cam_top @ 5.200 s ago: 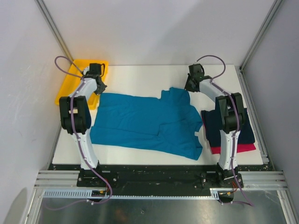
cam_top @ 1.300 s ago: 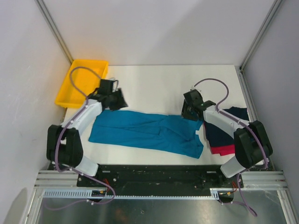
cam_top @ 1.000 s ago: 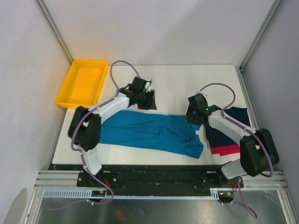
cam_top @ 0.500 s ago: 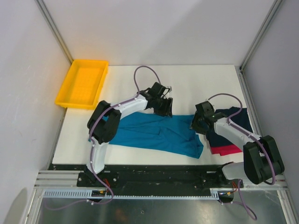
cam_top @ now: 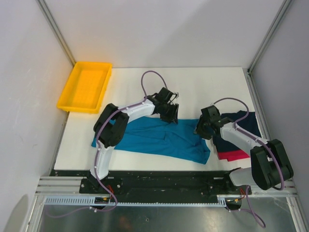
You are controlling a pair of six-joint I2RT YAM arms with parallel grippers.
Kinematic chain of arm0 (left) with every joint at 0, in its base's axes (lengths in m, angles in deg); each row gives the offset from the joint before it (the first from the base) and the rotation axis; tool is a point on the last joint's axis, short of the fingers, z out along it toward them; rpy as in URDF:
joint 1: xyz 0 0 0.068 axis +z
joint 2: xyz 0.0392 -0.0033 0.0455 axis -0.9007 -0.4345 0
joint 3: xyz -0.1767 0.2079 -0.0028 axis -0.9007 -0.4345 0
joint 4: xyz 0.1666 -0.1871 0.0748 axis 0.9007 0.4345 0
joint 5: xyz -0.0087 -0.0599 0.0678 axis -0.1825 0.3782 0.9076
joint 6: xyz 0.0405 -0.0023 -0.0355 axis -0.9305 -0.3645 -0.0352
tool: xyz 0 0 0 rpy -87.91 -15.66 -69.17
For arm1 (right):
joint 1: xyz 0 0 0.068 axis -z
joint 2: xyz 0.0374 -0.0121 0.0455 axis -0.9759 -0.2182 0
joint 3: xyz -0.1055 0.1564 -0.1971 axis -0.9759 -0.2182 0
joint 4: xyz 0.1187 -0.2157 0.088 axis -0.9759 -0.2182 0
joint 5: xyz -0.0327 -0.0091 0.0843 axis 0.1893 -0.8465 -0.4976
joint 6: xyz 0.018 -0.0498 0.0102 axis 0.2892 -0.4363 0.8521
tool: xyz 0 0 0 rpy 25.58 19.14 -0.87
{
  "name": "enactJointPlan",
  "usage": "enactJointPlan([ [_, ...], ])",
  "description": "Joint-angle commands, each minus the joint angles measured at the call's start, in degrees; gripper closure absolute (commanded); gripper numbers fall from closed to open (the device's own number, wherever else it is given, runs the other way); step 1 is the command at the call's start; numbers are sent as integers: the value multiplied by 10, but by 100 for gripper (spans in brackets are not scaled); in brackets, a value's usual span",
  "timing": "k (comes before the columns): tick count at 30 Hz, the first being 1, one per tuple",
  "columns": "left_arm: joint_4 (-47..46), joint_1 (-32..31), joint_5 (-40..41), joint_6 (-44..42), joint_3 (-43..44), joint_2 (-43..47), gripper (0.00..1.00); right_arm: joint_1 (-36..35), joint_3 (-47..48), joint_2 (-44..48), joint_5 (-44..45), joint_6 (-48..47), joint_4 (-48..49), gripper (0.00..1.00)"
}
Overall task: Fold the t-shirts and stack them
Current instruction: Fold the other side of the tshirt into a rectangle
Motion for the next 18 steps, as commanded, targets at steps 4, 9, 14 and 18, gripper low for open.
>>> enactJointPlan([
  [4, -22, -8, 4, 6, 13, 21, 56, -10, -2, -13, -2, 15, 24, 55],
  [9, -32, -11, 2, 10, -6, 36, 67, -11, -2, -16, 1, 20, 28, 69],
  [14, -40, -11, 3, 12, -26, 52, 82, -21, -2, -2, 14, 24, 19, 91],
  [18, -48, -11, 8, 16, -50, 80, 92, -35, -1, 26, 27, 26, 3, 99],
])
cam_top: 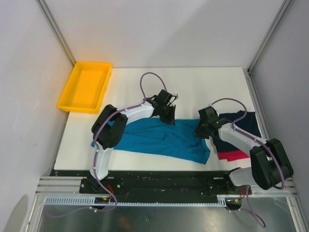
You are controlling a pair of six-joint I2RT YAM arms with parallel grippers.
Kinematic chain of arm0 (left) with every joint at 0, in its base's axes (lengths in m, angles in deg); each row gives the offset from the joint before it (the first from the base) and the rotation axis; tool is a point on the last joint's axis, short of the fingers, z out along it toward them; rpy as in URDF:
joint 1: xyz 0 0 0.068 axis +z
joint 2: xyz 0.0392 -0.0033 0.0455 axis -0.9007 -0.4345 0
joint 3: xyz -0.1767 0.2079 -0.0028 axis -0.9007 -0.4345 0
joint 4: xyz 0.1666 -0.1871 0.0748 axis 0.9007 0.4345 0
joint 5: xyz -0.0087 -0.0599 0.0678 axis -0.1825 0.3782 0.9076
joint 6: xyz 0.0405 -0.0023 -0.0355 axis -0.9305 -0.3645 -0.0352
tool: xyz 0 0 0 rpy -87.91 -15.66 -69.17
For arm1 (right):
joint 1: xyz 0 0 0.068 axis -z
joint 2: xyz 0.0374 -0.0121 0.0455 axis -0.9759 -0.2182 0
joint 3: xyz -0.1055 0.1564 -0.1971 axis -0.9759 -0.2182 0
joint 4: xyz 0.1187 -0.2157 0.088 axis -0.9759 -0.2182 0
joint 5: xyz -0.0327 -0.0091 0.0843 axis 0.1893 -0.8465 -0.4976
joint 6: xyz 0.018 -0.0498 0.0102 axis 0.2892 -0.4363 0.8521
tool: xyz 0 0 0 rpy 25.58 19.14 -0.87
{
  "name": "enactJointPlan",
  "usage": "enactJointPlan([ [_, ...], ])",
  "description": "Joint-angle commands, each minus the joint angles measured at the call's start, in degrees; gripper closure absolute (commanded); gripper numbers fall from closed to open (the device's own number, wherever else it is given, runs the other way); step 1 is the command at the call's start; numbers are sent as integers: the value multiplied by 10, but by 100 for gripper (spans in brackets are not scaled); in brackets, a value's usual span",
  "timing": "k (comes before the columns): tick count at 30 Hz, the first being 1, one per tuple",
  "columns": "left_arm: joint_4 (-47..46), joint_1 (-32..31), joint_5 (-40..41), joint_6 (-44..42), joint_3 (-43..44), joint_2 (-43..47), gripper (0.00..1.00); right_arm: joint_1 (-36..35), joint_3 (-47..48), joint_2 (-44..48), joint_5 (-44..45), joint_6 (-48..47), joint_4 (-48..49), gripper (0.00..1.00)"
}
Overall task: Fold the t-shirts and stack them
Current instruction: Fold the other side of the tshirt into a rectangle
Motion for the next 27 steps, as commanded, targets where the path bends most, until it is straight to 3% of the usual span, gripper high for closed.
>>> enactJointPlan([
  [1, -26, -5, 7, 3, -27, 75, 93, -19, 1, 47, 27, 8, -13, 100],
  [12, -65, -9, 38, 13, -128, 173, 94, -92, 6, 118, 46, 44, -61, 100],
  [27, -79, -9, 48, 25, -188, 217, 96, -179, 55, 121, 81, 84, -104, 100],
])
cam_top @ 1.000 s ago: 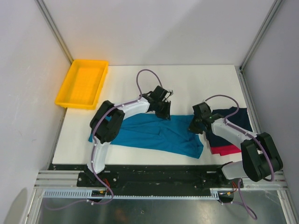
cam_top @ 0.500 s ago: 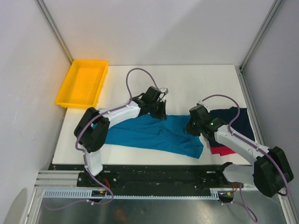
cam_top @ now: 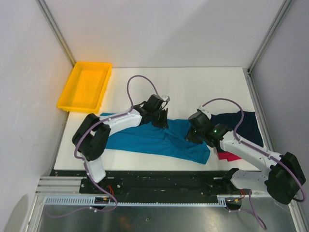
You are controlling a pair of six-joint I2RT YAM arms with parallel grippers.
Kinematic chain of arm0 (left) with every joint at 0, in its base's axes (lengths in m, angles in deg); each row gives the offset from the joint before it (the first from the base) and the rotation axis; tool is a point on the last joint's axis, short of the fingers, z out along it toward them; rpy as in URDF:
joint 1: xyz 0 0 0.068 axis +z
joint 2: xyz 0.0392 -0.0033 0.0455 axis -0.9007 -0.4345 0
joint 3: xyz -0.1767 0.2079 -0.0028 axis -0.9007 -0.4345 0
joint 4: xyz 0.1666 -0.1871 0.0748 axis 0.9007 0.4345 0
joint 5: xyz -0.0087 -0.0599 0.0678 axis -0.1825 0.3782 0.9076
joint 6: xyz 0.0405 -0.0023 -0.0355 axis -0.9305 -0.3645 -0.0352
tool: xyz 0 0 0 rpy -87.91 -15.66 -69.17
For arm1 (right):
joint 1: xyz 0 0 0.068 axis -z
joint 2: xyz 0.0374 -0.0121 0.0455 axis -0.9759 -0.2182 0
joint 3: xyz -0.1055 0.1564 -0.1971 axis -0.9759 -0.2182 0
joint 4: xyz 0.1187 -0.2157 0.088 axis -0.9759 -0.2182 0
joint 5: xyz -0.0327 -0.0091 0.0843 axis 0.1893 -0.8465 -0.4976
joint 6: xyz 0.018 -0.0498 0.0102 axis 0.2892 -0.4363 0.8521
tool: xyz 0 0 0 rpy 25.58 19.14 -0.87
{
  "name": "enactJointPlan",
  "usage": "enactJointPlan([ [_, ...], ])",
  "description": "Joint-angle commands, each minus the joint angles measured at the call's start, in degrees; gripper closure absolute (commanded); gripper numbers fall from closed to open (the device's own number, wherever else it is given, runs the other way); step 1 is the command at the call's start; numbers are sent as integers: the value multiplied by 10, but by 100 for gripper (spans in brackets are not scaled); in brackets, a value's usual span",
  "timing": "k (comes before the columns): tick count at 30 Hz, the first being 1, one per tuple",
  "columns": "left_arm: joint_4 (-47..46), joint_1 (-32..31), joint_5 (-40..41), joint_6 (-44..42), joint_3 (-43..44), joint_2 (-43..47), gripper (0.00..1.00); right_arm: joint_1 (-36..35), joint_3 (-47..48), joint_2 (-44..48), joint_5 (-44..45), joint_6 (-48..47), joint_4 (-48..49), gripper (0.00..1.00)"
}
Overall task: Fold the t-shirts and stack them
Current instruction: Fold the other side of the tshirt into a rectangle
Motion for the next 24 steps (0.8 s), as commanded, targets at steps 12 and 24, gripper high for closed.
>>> enactJointPlan([
  [12, -27, -5, 0, 14, -59, 82, 96, -58, 35, 4, 56, 45, -52, 100],
  [24, -41, -6, -23, 14, -94, 75, 96, -82, 15, 3, 95, 69, -92, 100],
])
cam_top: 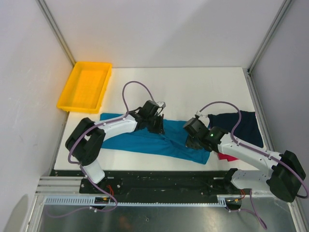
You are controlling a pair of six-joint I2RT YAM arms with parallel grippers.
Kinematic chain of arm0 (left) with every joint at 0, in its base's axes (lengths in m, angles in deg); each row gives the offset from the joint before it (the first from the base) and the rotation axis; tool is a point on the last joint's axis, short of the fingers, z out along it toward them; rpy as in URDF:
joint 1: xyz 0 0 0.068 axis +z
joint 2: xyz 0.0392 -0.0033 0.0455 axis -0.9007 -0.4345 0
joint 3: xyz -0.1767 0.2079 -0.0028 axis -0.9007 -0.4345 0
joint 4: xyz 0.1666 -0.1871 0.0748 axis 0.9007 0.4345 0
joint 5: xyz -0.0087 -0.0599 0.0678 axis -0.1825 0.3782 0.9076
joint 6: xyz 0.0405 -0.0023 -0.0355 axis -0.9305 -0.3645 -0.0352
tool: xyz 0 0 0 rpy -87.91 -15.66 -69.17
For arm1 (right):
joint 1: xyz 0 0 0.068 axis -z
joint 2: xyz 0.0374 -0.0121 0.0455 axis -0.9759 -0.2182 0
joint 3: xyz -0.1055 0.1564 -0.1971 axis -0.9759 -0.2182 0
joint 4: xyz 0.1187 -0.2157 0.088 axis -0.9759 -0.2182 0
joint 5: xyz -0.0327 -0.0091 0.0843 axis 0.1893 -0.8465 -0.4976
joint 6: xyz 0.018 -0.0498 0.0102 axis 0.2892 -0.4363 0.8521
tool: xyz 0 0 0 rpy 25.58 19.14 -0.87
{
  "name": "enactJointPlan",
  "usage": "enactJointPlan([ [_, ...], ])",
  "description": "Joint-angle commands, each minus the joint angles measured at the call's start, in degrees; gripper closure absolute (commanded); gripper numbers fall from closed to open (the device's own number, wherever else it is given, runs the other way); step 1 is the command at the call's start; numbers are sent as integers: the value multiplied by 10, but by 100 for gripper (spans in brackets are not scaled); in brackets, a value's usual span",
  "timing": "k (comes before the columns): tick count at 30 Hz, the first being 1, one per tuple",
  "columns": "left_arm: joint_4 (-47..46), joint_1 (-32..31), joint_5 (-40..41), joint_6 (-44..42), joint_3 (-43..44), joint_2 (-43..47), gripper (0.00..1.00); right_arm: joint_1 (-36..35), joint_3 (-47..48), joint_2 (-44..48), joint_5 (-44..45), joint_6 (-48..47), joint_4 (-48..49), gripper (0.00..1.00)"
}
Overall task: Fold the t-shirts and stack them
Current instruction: Fold the other side of the tshirt into a rectangle
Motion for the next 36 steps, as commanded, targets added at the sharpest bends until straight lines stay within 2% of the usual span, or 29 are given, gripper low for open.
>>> enactJointPlan([
  [1, -27, -7, -16, 3, -7, 14, 96, -5, -3, 2, 36, 19, -17, 100],
  [5, -31, -11, -22, 2, -7, -5, 94, -6, -37, -11, 32, 24, 3, 99],
  [7, -31, -13, -24, 3, -9, -13, 90, -6, -50, -17, 26, 25, 12, 93],
  [10, -32, -14, -21, 4, -12, -9, 81, -6, -56, -14, 32, 22, 5, 84],
  [15, -26, -13, -5, -2, -9, 24, 59, 6, -55, 37, 35, 10, -24, 72],
  [19, -12, -10, 9, 0, 1, 54, 53, 15, -49, 74, 33, 10, -27, 70],
  [23, -3, -9, 18, 2, 14, 58, 62, 32, -41, 54, 15, -3, 14, 73],
  [28, -3, -12, -12, 15, 37, 13, 79, 46, -35, -7, -6, -13, 64, 78],
  [36, -4, -16, -5, 32, 33, -62, 89, 42, -50, -79, -10, -7, 90, 84],
])
